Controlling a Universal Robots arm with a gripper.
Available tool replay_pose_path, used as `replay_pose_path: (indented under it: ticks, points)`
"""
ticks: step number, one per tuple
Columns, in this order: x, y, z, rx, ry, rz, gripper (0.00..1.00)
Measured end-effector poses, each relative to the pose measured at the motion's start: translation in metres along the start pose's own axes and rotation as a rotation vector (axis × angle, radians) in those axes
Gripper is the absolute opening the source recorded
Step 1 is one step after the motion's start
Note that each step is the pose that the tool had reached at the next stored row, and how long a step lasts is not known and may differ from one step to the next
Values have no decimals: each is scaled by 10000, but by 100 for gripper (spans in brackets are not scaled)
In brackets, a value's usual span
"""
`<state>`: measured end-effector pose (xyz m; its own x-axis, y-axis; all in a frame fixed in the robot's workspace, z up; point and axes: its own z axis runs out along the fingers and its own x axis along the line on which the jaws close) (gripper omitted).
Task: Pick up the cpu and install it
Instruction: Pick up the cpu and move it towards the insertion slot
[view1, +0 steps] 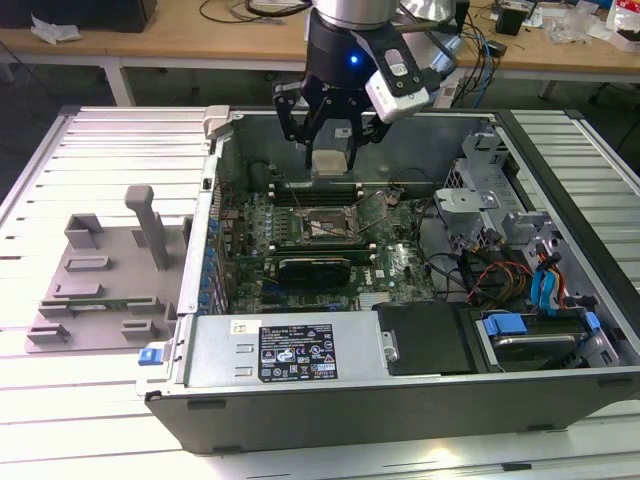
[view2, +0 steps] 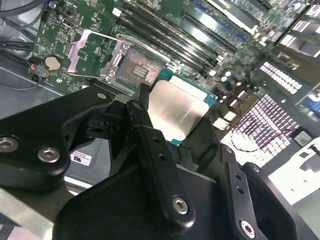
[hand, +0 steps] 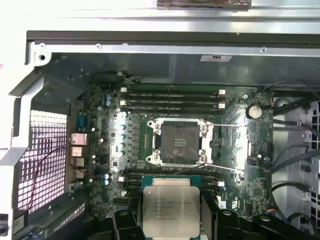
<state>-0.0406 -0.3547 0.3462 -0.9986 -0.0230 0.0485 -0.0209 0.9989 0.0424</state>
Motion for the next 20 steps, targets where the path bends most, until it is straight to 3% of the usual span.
replay_pose_path:
  ticks: [3, 7, 11, 12, 20]
  points:
    - [-46, 54, 34, 2, 16, -1, 55]
    - [-50, 66, 105, 6, -70, -59, 55]
    - [-58, 92, 227, 8, -95, -100, 55]
    - [-60, 101, 252, 11, -135, -119, 55]
    - [-63, 120, 302, 13, -164, -143, 55]
